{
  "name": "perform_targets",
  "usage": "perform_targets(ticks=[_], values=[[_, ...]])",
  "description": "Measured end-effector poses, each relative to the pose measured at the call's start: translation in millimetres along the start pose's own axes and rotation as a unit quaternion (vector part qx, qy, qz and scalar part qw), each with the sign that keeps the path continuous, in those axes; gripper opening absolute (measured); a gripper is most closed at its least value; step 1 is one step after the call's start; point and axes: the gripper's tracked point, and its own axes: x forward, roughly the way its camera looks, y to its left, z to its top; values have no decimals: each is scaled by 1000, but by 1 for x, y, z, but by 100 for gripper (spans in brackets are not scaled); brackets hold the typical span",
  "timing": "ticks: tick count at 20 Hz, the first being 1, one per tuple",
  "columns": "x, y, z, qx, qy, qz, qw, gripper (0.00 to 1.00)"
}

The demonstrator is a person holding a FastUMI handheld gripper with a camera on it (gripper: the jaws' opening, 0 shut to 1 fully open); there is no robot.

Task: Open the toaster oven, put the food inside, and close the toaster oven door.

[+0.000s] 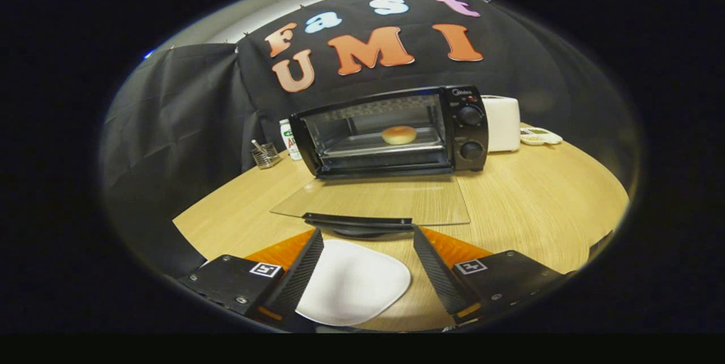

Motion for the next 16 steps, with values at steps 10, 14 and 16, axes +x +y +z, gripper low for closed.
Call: perform_targets(ticks=[10,14,16], values=[[31,-6,-2,-30,35,-34,998,94],[29,-3,21,-38,16,-36,998,94],[26,-1,33,-36,9,-30,999,94]])
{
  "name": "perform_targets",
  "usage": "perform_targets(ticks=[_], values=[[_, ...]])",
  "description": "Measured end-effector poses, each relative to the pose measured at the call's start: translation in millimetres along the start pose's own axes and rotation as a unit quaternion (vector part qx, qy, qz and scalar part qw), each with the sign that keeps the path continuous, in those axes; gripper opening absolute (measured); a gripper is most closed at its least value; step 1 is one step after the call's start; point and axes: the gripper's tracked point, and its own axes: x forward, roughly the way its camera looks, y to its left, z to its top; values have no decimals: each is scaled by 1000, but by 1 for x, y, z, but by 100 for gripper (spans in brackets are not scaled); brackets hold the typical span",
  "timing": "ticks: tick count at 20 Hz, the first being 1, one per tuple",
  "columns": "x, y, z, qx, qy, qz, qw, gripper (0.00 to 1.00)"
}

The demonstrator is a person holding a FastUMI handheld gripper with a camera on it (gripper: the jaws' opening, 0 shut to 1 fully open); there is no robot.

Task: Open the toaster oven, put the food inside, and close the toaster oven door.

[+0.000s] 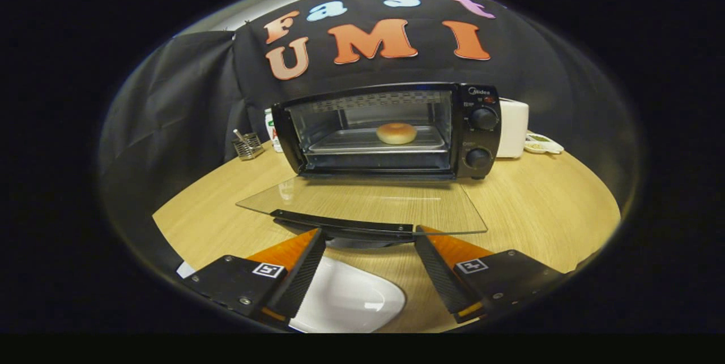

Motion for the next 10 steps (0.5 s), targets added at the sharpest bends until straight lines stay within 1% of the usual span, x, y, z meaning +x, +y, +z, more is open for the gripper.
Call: perform_targets(ticks=[3,10], values=[[-3,2,26,1,-30,4,1000,94],[-1,3,53,17,-41,22,999,98]])
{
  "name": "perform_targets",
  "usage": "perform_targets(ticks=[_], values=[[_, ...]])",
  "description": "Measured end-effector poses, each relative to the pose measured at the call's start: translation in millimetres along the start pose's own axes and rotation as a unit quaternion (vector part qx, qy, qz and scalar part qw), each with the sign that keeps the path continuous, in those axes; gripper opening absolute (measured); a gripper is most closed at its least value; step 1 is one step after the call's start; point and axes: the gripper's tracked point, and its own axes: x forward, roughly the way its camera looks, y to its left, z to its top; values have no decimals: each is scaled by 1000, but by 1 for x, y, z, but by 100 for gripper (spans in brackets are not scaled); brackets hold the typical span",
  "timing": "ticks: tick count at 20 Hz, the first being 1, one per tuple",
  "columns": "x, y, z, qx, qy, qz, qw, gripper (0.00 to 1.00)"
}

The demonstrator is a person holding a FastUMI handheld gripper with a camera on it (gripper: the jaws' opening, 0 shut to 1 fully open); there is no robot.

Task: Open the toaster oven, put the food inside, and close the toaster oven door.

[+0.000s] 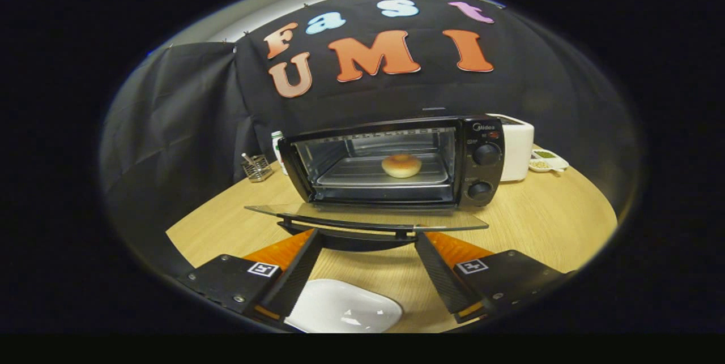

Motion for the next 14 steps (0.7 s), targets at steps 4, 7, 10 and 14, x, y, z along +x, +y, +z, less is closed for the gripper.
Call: perform_targets(ticks=[4,7,10,14], values=[[7,1,23,20,-15,11,1000,98],[13,1,42,15,-29,15,999,98],[23,-3,60,16,-40,14,999,98],[40,-6,84,33,-56,13,998,99]])
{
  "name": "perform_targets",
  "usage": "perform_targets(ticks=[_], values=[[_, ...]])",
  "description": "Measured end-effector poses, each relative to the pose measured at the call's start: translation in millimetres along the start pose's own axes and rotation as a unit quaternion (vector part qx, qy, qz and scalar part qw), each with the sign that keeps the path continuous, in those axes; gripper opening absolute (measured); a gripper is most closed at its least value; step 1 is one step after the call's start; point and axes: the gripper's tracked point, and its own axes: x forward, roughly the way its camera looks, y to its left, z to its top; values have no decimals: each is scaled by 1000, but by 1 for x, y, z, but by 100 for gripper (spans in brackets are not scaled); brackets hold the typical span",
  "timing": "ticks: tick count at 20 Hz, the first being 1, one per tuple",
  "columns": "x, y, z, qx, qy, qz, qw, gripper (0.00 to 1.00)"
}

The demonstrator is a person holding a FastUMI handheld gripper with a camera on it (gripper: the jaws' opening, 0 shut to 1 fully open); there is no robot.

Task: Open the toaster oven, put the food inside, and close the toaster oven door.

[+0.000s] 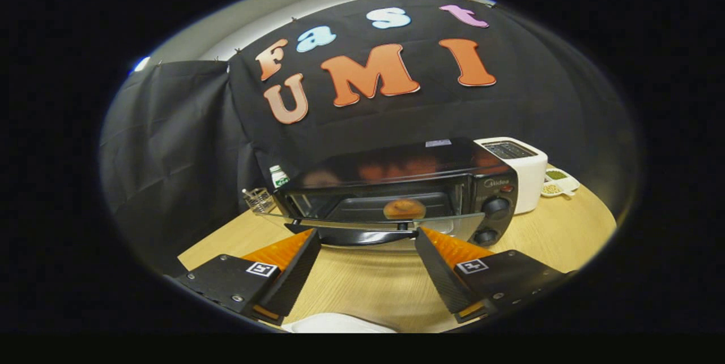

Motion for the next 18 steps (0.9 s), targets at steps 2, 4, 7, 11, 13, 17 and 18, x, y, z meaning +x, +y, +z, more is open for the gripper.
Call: perform_targets(ticks=[2,4,7,11,13,17,18], values=[[11,-2,9,7,-2,0,1000,99],[21,-5,17,9,-7,-5,1000,99],[34,-9,27,5,-15,-14,1000,99],[30,-8,26,-6,-12,-20,1000,100],[13,3,43,-27,-39,-15,999,97],[-39,30,87,-64,-115,1,991,96],[-56,37,99,-74,-135,4,988,96]])
